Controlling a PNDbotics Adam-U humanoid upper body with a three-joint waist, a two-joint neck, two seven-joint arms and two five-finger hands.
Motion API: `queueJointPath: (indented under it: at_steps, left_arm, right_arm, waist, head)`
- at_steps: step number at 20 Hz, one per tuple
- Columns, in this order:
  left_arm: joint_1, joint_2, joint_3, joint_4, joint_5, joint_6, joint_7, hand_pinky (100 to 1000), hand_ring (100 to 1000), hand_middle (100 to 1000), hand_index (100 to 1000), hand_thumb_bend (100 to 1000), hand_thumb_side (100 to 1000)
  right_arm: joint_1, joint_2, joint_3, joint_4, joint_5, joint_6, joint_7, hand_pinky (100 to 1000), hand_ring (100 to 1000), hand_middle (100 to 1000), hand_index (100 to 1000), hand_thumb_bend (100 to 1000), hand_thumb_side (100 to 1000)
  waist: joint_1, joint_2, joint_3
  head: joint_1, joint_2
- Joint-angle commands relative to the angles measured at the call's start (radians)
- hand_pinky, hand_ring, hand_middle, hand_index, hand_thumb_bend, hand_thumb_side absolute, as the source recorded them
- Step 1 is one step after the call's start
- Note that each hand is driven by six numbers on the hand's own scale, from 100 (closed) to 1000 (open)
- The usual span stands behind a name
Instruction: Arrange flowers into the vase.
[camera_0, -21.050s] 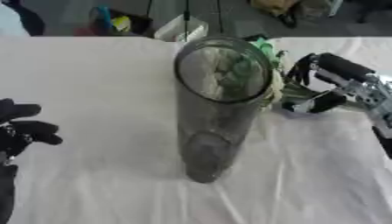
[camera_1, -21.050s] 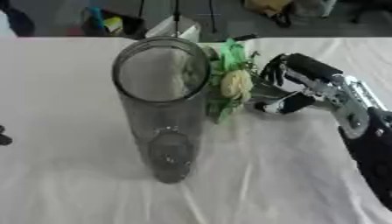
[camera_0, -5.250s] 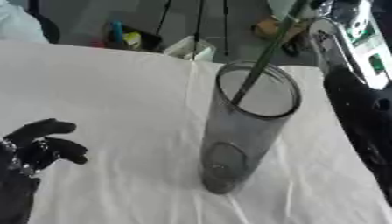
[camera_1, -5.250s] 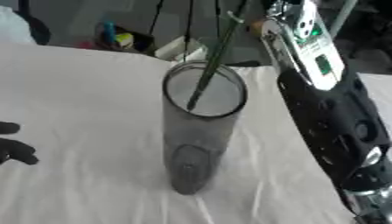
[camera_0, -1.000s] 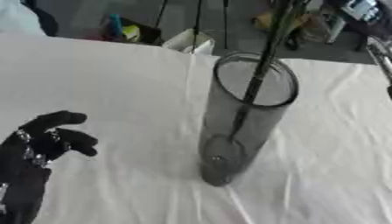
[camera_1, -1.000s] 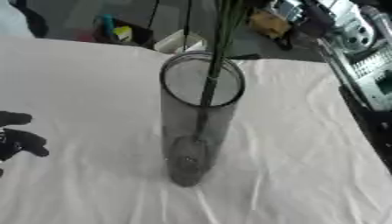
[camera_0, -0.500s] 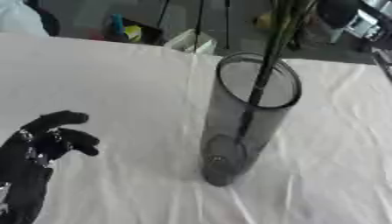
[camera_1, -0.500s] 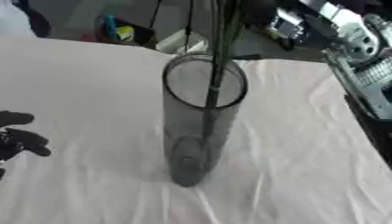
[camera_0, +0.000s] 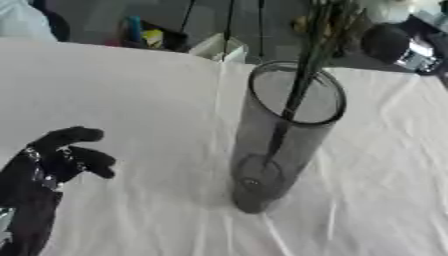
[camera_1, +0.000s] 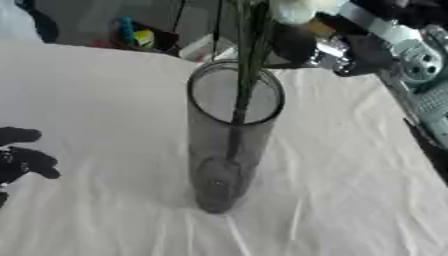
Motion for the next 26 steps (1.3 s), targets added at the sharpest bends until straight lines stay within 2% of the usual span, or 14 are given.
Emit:
queueJointPath:
  at_steps: [1,13,19,25,26]
  left_arm:
    - [-0.009,0.004,-0.001,-0.018,-0.004,0.002,-0.003,580,649,750,858,116,1000]
    - [-0.009,0.003,-0.002,-0.018,-0.007,0.004,-0.006,579,650,752,857,116,1000]
    - [-0.008,0.002,-0.003,-0.018,-0.009,0.006,-0.009,578,650,752,857,115,1000]
    - [-0.008,0.002,-0.004,-0.018,-0.011,0.007,-0.013,577,651,753,856,115,1000]
    - [-0.008,0.002,-0.004,-0.018,-0.013,0.008,-0.015,577,651,753,856,114,1000]
  right_arm:
    - [-0.005,-0.043,-0.018,-0.024,0.018,-0.008,0.018,669,595,562,686,596,1000]
    - [0.016,-0.055,-0.030,-0.025,0.035,-0.032,0.089,691,657,614,731,622,1000]
    - [0.024,-0.056,-0.039,-0.022,-0.005,-0.041,0.109,696,645,598,717,612,1000]
    - [0.026,-0.050,-0.050,-0.018,-0.057,-0.036,0.117,700,623,577,636,594,1000]
    - [0.027,-0.052,-0.050,-0.016,-0.061,-0.034,0.117,701,618,571,550,598,1000]
  waist:
    - [0.004,-0.023,-0.002]
    - [0.003,-0.021,-0.005]
    - [0.004,-0.020,-0.006]
    - [0.005,-0.018,-0.007]
    - [0.005,-0.018,-0.007]
  head:
    - [0.004,-0.013]
    - [0.010,-0.016]
    - [0.012,-0.018]
    - [0.013,-0.017]
    - [0.013,-0.017]
